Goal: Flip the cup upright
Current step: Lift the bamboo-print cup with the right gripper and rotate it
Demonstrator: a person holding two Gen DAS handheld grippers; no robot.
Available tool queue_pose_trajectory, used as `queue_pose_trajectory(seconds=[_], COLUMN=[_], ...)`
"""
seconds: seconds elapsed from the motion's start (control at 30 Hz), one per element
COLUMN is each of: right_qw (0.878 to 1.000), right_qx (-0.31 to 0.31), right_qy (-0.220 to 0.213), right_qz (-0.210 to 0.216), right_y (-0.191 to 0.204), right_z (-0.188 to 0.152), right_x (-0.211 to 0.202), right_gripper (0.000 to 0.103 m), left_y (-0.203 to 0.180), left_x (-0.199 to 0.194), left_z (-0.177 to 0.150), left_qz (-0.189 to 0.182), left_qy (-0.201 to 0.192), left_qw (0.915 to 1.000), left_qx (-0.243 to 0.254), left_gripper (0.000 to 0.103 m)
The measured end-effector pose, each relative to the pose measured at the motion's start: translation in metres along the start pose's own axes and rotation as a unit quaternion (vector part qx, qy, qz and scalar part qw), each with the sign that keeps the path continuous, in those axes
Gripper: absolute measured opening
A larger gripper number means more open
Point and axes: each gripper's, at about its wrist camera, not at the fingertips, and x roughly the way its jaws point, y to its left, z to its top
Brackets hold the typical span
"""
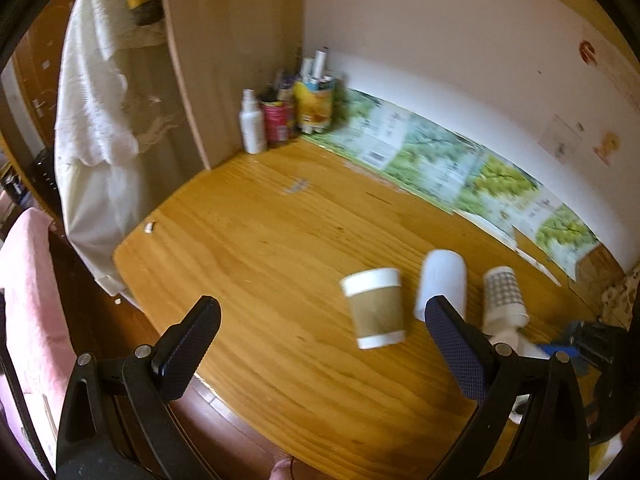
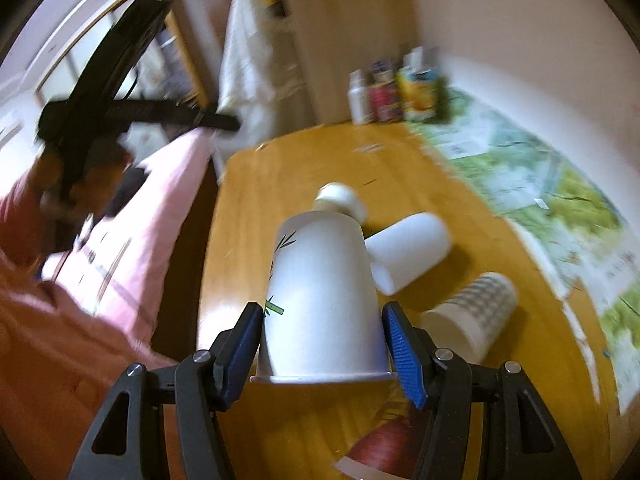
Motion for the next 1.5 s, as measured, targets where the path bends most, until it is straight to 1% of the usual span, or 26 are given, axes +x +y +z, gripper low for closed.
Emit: queue_pose_trajectory(seconds=[0.1, 0.2, 0.27, 0.3, 0.37, 0.43, 0.5, 0.6, 0.63, 0.7, 0.8, 0.83, 0.9, 0.97, 1.1, 1.33, 1.5], right_qw=[0.999, 0.994, 0.989, 0.985, 0.978, 0.966, 0.956, 0.937, 0.928, 0.918, 0.899, 0.894, 0.888, 0.885, 0.882, 0.891, 0.897], right_qx=[-0.031, -0.062, -0.086, -0.103, -0.127, -0.166, -0.191, -0.239, -0.257, -0.276, -0.314, -0.322, -0.333, -0.34, -0.344, -0.331, -0.324], right_qy=[0.034, 0.068, 0.089, 0.105, 0.126, 0.156, 0.176, 0.208, 0.219, 0.232, 0.252, 0.257, 0.261, 0.262, 0.264, 0.257, 0.255], right_qz=[0.026, 0.056, 0.075, 0.09, 0.104, 0.12, 0.132, 0.15, 0.157, 0.164, 0.174, 0.178, 0.18, 0.182, 0.183, 0.174, 0.158], right_y=[0.009, 0.018, 0.024, 0.03, 0.036, 0.047, 0.052, 0.064, 0.069, 0.074, 0.081, 0.083, 0.084, 0.084, 0.082, 0.069, 0.065], right_z=[0.0, 0.001, 0.0, -0.001, -0.003, -0.007, -0.01, -0.018, -0.022, -0.026, -0.034, -0.036, -0.037, -0.039, -0.041, -0.032, -0.034], right_x=[0.014, 0.029, 0.038, 0.044, 0.054, 0.065, 0.074, 0.083, 0.087, 0.091, 0.097, 0.099, 0.102, 0.104, 0.106, 0.109, 0.109], right_gripper=[0.062, 0.062, 0.062, 0.062, 0.062, 0.062, 0.062, 0.062, 0.062, 0.062, 0.062, 0.062, 0.062, 0.062, 0.064, 0.066, 0.066], left_y=[0.012, 0.018, 0.02, 0.02, 0.02, 0.019, 0.017, 0.016, 0.015, 0.014, 0.01, 0.009, 0.006, 0.003, -0.004, -0.018, -0.03], left_x=[-0.001, -0.003, -0.004, -0.005, -0.005, -0.005, -0.006, -0.004, -0.004, -0.004, -0.003, -0.002, 0.002, 0.004, 0.006, 0.011, 0.015], left_z=[-0.001, -0.003, -0.004, -0.005, -0.005, -0.006, -0.009, -0.013, -0.015, -0.019, -0.026, -0.028, -0.035, -0.04, -0.05, -0.058, -0.062], left_qz=[0.005, 0.01, 0.01, 0.008, 0.001, 0.001, 0.003, 0.006, 0.006, 0.003, -0.001, -0.002, -0.007, -0.013, -0.024, -0.056, -0.079], left_qy=[-0.006, -0.012, -0.016, -0.017, -0.015, -0.015, -0.015, -0.01, -0.007, -0.002, 0.005, 0.009, 0.023, 0.034, 0.045, 0.063, 0.071], left_qw=[1.0, 0.9999, 0.9998, 0.9997, 0.9997, 0.9994, 0.9989, 0.9984, 0.9983, 0.998, 0.997, 0.9967, 0.9963, 0.9956, 0.994, 0.9877, 0.9804], left_qx=[-0.002, 0.004, 0.012, 0.014, 0.02, 0.032, 0.044, 0.055, 0.058, 0.063, 0.077, 0.08, 0.082, 0.087, 0.097, 0.132, 0.166], left_gripper=[0.102, 0.102, 0.102, 0.102, 0.102, 0.102, 0.102, 0.102, 0.102, 0.102, 0.102, 0.102, 0.102, 0.102, 0.102, 0.102, 0.102])
